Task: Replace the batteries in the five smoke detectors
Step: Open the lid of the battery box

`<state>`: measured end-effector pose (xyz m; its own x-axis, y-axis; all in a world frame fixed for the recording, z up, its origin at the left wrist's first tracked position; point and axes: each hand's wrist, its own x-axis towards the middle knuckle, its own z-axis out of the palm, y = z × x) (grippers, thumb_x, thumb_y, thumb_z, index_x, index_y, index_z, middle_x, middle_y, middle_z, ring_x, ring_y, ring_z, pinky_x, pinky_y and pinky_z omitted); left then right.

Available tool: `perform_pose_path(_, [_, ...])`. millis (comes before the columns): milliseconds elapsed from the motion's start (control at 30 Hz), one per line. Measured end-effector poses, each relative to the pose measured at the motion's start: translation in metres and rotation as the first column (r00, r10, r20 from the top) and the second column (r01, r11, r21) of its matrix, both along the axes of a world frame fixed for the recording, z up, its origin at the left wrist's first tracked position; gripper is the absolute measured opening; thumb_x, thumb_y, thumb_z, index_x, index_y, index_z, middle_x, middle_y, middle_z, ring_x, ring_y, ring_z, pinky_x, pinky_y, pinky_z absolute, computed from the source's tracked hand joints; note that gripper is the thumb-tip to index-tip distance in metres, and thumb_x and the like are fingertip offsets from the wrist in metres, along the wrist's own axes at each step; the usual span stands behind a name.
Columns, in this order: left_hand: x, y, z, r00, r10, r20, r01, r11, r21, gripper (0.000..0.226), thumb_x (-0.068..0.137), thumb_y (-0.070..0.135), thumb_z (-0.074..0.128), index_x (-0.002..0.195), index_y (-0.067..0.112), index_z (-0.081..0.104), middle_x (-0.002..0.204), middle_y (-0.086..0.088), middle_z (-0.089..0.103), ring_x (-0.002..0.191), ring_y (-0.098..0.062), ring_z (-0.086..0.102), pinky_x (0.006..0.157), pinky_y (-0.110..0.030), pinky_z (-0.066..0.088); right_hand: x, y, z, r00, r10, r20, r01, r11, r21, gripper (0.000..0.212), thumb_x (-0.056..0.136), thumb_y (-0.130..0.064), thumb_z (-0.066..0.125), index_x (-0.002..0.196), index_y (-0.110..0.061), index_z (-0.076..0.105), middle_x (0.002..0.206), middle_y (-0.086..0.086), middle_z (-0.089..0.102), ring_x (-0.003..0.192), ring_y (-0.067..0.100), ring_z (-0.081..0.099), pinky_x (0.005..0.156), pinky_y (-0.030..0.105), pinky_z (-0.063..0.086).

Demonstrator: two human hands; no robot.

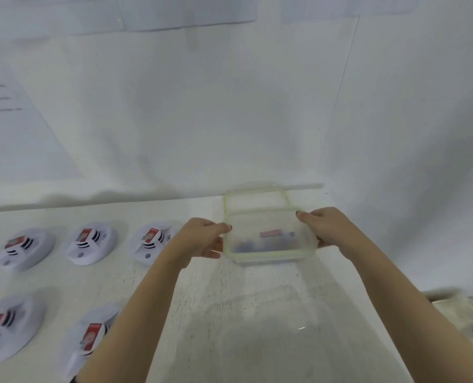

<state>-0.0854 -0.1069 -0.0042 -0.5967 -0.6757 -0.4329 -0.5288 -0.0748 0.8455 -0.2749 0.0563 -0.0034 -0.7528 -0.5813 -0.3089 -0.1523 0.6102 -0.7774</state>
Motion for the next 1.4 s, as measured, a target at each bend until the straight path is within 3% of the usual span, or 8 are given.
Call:
perform_pose_path(167, [0.021,0.022,-0.012,0.979,0.101,-0.178,-0.069,0.982,0.177,0.016,0.09,0.008,0.064,0.099,-0.005,0.067,0.078,-0.011,0.067,0.068,-0.018,0.063,0.058,-0.021,0.055,0.013,0.028,-0.006,0.98,-0.056,0.191,0.077,0.992,-0.104,0.021,0.09,-0.02,0.061,0.094,0.0,0.065,0.096,0.017,0.067,0.077,0.028,0.065,0.072,0.033,0.056])
perform_pose_path(467, [0.035,0.044,-0.021,0.941,0.251,-0.225,-0.141,0.899,0.415,0.006,0.089,0.004,0.061,0.087,0.002,0.066,0.08,-0.01,0.065,0.07,-0.019,0.059,0.054,-0.021,0.055,0.017,0.058,-0.015,0.796,0.026,0.605,0.157,0.956,-0.248,0.023,0.073,-0.016,0.074,0.091,-0.003,0.067,0.092,0.012,0.062,0.083,0.024,0.057,0.072,0.029,0.056])
perform_pose_path(533, [0.036,0.046,-0.024,0.929,0.276,-0.247,-0.136,0.874,0.467,0.006,0.09,0.005,0.06,0.088,0.003,0.066,0.081,-0.009,0.065,0.071,-0.018,0.059,0.055,-0.021,0.055,0.018,0.059,-0.017,0.744,0.043,0.667,0.181,0.948,-0.263,0.033,0.063,-0.018,0.075,0.091,-0.004,0.066,0.086,0.009,0.063,0.077,0.021,0.057,0.064,0.026,0.057])
perform_pose_path(633, [0.034,0.048,-0.026,0.906,0.314,-0.285,-0.127,0.842,0.524,0.009,0.091,0.002,0.058,0.084,0.003,0.064,0.077,-0.007,0.062,0.069,-0.018,0.057,0.055,-0.021,0.055,0.02,0.057,-0.015,0.713,0.067,0.698,0.231,0.917,-0.325,0.013,0.071,-0.011,0.071,0.073,-0.007,0.059,0.071,0.005,0.057,0.064,0.017,0.054,0.055,0.024,0.055])
perform_pose_path(833, [0.026,0.042,-0.024,0.91,0.24,-0.339,-0.141,0.946,0.29,0.01,0.085,-0.009,0.057,0.085,0.001,0.054,0.082,-0.012,0.058,0.073,-0.021,0.06,0.067,-0.027,0.057,0.02,0.054,-0.008,0.914,0.027,0.405,0.085,0.962,-0.258,0.028,0.086,-0.017,0.066,0.065,-0.007,0.052,0.069,0.009,0.054,0.061,0.022,0.055,0.062,0.03,0.052])
perform_pose_path(1000, [0.024,0.039,-0.02,0.908,0.145,-0.392,-0.062,0.974,0.217,0.067,0.058,0.003,0.061,0.122,0.02,0.049,0.114,-0.006,0.061,0.1,-0.023,0.058,0.089,-0.036,0.047,0.028,0.058,0.0,0.913,0.009,0.408,-0.027,0.999,0.04,0.05,0.089,-0.051,0.055,0.093,-0.001,0.056,0.066,0.015,0.068,0.051,0.024,0.063,0.049,0.027,0.052])
perform_pose_path(1200, [0.016,0.04,-0.018,0.987,-0.023,-0.158,0.008,0.995,-0.097,0.033,0.089,0.02,0.065,0.12,0.024,0.057,0.113,-0.008,0.064,0.099,-0.018,0.059,0.078,-0.025,0.045,0.025,0.049,0.001,0.916,-0.017,0.4,0.1,0.977,-0.188,0.031,0.09,-0.025,0.063,0.102,0.003,0.057,0.08,0.02,0.068,0.071,0.027,0.068,0.066,0.031,0.057])
perform_pose_path(1400, [0.007,0.046,-0.017,0.99,-0.096,-0.105,0.09,0.994,-0.057,0.014,0.089,0.016,0.06,0.097,0.008,0.068,0.085,-0.002,0.065,0.067,-0.013,0.06,0.056,-0.021,0.046,0.029,0.041,-0.011,0.923,0.043,0.382,0.087,0.945,-0.315,0.017,0.087,-0.008,0.065,0.102,-0.006,0.058,0.091,0.013,0.066,0.075,0.021,0.068,0.071,0.026,0.056])
